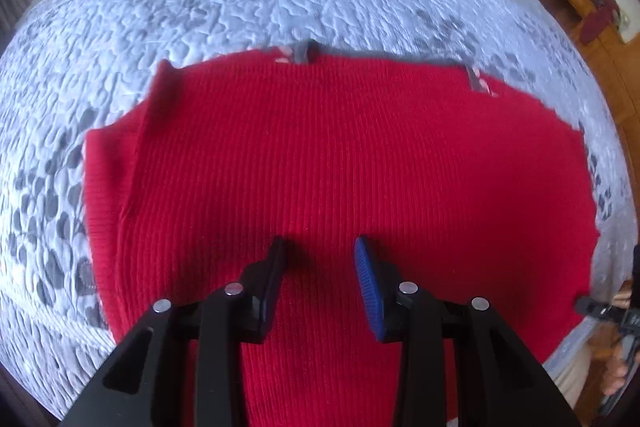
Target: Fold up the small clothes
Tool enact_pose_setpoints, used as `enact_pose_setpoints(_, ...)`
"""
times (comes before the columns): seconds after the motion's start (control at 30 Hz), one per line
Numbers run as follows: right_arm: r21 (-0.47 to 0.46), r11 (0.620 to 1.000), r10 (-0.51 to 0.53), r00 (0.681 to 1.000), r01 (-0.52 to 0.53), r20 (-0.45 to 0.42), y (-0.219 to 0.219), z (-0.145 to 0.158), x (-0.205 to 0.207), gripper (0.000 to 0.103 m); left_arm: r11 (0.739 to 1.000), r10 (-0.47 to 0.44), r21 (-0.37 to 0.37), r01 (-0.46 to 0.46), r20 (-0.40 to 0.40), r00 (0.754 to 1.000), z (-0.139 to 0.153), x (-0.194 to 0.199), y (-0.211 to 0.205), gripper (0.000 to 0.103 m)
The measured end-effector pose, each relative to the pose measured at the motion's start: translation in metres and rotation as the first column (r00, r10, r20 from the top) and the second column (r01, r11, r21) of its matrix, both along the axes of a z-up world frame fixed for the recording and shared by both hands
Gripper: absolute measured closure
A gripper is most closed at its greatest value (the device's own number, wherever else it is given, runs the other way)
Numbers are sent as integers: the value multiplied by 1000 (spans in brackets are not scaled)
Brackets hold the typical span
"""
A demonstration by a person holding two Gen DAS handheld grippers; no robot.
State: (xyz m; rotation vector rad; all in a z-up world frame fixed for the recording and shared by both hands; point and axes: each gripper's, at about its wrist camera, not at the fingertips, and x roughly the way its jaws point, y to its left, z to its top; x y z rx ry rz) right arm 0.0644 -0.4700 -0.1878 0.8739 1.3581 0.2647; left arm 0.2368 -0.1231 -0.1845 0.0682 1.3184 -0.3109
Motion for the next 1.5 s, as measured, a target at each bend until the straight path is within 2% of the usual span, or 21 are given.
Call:
enact_pose_setpoints(0.07,33,999,-16,1000,16,0,-1,2,5,92,1000,-16,-8,16,-1,1000,-1,-1,2,66)
enact_pose_setpoints(0.2,81,994,-73,997,74,-11,-6,14,12,95,998,-19,-54,17,-30,999,-5,3,10,66)
enact_pose_setpoints(0.37,20,997,-73,997,73,9,3,57,26,95,998,-36,-46,35,-27,999,-7,1,8,65)
enact_pose_setpoints(0.5,-88,996,10,997,-3,72,33,98,54,95,997,-34,-71,31,-38,999,-7,2,11,66)
enact_pose_setpoints(0.67,-207,966,186,972,-154,146,109,131,94,95,983,-31,-185,17,-72,997,-7,7,29,66)
enact_pose_setpoints(0.73,-240,945,266,949,-223,168,145,136,105,95,962,-19,-272,-11,-106,994,-9,11,43,66)
enact_pose_setpoints(0.77,-263,925,326,928,-275,178,170,136,108,95,946,-10,-322,-34,-132,991,-11,15,52,67)
enact_pose_setpoints(0.87,-316,858,472,864,-404,177,229,126,110,96,911,2,-405,-81,-190,982,-17,21,68,75)
enact_pose_setpoints(0.97,-329,798,566,816,-505,121,265,97,104,96,874,1,-472,-111,-228,974,-23,23,79,77)
enact_pose_setpoints(1.03,-337,774,592,801,-536,87,274,78,101,94,856,2,-501,-126,-242,970,-25,23,84,78)
enact_pose_setpoints(1.07,-338,766,600,796,-547,73,276,67,99,90,846,3,-516,-133,-244,970,-26,22,86,78)
enact_pose_setpoints(1.13,-317,774,595,801,-548,69,271,56,96,87,819,16,-550,-162,-261,965,-29,22,91,78)
enact_pose_setpoints(1.2,-276,798,576,813,-536,84,261,53,95,77,787,32,-583,-203,-290,957,-33,22,97,78)
enact_pose_setpoints(1.27,-242,818,558,822,-522,116,249,55,94,57,758,47,-607,-236,-311,949,-35,22,102,78)
enact_pose_setpoints(1.33,-243,820,558,819,-519,134,242,59,90,46,726,69,-630,-275,-331,941,-35,21,106,78)
enact_pose_setpoints(1.43,-264,812,569,808,-521,154,238,64,83,45,680,85,-665,-310,-349,933,-34,24,107,77)
enact_pose_setpoints(1.5,-280,803,579,801,-526,156,244,67,77,42,669,91,-669,-323,-359,929,-35,27,107,77)
